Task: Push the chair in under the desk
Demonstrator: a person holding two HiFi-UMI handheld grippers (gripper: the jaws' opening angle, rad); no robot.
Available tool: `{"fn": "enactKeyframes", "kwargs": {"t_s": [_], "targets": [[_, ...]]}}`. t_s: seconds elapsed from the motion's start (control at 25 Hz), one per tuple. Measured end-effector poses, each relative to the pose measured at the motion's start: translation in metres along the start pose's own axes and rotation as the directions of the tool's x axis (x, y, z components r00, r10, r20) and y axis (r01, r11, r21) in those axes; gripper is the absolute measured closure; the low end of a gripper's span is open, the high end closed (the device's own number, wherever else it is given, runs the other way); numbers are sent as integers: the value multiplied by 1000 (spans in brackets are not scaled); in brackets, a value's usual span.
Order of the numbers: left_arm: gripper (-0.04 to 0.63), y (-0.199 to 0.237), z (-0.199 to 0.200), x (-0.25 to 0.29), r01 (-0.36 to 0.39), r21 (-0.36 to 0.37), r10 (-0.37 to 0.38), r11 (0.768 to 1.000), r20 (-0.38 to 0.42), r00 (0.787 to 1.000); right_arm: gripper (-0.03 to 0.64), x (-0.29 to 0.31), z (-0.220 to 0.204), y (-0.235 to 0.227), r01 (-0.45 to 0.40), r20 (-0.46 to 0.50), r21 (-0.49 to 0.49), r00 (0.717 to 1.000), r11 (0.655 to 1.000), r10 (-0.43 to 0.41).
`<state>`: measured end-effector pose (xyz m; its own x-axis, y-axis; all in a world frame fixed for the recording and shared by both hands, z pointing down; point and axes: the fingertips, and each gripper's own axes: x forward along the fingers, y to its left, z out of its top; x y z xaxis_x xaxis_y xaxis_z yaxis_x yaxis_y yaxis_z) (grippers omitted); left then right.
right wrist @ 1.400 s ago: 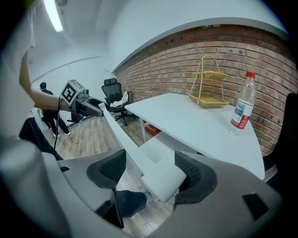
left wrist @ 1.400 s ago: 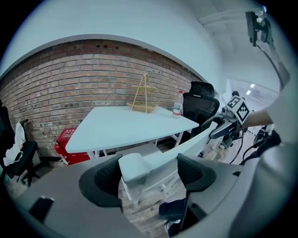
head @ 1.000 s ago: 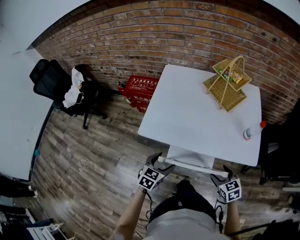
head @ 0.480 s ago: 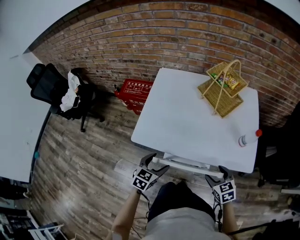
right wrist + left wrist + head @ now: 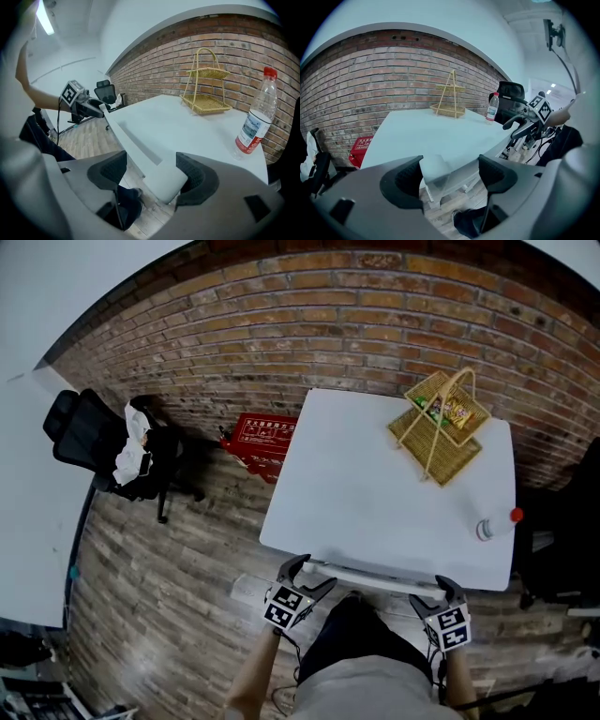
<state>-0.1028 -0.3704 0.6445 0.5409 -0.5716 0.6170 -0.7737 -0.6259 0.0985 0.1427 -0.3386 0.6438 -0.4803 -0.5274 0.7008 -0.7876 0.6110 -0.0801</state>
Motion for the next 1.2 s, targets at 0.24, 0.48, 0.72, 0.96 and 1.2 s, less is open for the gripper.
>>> {"fn": "enactKeyframes", "kwargs": {"t_s": [0.24, 0.48, 0.72, 0.96, 1.2], "targets": [[222, 7, 4, 5, 13, 9, -14, 1000, 6, 1000, 282, 5, 3, -4, 12, 2, -3, 1000, 1000, -12], [222, 6, 5, 3, 18, 4, -18, 1000, 10, 1000, 282, 3, 4, -2, 14, 16, 9, 1000, 1000, -14], [222, 7, 2, 1, 12, -1, -12, 1000, 2, 1000, 281, 5, 5, 1, 13, 12, 15, 1000, 1000, -13], [222, 4, 1, 0, 20, 12, -20, 1000, -27, 999, 267, 1, 4, 1, 66, 13, -30, 998, 997, -66], [224, 14, 35, -20, 11, -101, 0, 995, 108, 994, 247, -13, 20, 0, 70, 28, -87, 997, 994, -68]]}}
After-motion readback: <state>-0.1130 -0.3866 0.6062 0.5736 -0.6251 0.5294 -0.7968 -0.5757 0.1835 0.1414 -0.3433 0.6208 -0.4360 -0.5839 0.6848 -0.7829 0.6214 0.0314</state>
